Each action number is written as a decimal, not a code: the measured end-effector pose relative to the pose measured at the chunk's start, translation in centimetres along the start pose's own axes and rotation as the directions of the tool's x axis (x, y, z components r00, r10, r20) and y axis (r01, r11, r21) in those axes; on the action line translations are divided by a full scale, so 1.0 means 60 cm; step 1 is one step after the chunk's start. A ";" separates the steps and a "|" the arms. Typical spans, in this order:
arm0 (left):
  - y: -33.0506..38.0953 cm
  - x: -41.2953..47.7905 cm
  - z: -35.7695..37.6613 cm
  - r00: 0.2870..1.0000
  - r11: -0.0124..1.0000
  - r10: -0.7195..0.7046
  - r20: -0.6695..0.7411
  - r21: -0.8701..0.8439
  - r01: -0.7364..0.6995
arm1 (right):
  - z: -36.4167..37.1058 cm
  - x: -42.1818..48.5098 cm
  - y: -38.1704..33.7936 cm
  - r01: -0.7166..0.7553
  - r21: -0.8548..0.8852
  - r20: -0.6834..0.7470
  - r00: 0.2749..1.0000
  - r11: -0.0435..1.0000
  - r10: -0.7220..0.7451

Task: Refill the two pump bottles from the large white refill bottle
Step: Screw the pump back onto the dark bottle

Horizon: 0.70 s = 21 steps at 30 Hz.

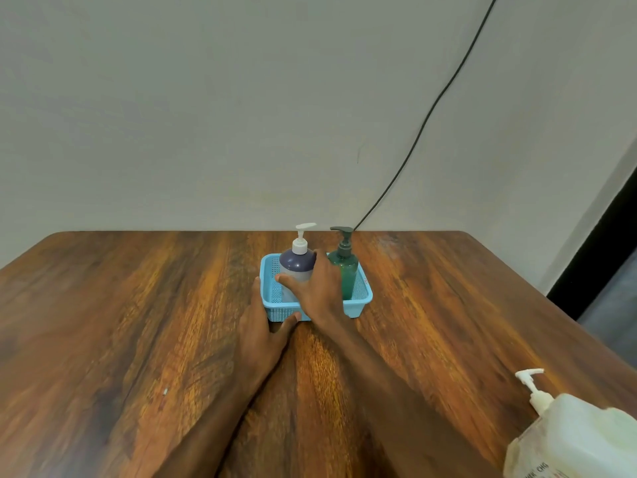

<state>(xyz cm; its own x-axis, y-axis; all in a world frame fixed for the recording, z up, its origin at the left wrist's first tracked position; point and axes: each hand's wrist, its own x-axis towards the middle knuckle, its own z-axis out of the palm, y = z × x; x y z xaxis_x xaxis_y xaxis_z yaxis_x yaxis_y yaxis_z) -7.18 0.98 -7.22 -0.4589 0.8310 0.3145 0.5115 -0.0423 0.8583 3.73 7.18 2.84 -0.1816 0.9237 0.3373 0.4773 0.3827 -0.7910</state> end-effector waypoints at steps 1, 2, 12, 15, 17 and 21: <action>0.001 -0.001 0.000 1.000 1.000 0.006 -0.006 0.003 -0.006 | 0.000 -0.001 0.000 -0.005 -0.004 0.009 1.000 1.000 0.005; 0.004 -0.002 -0.001 1.000 1.000 0.013 -0.008 0.005 -0.013 | -0.001 -0.001 0.001 -0.009 -0.018 0.027 1.000 1.000 0.009; 0.010 -0.006 -0.006 1.000 0.999 0.028 -0.006 0.018 -0.028 | 0.001 -0.015 -0.007 -0.036 -0.098 -0.019 0.999 0.995 0.034; 0.007 -0.006 -0.003 0.999 0.999 0.028 -0.021 0.041 -0.027 | 0.007 -0.020 -0.012 -0.044 -0.101 -0.042 0.998 0.994 0.040; 0.004 -0.007 -0.004 0.999 0.999 0.036 -0.025 0.015 -0.035 | 0.010 -0.022 -0.014 -0.047 -0.100 -0.049 0.998 0.994 0.043; 0.004 -0.008 -0.008 0.998 0.999 0.050 -0.025 -0.006 -0.050 | 0.014 -0.023 -0.017 -0.055 -0.098 -0.065 0.997 0.994 0.049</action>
<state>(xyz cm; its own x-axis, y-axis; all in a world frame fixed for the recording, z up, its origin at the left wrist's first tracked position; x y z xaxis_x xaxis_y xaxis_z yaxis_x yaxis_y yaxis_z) -7.17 0.28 -6.96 -0.4507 0.8137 0.3670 0.5296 -0.0873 0.8438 2.79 5.49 2.77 -0.1022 0.9382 0.3308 0.5686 0.3279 -0.7544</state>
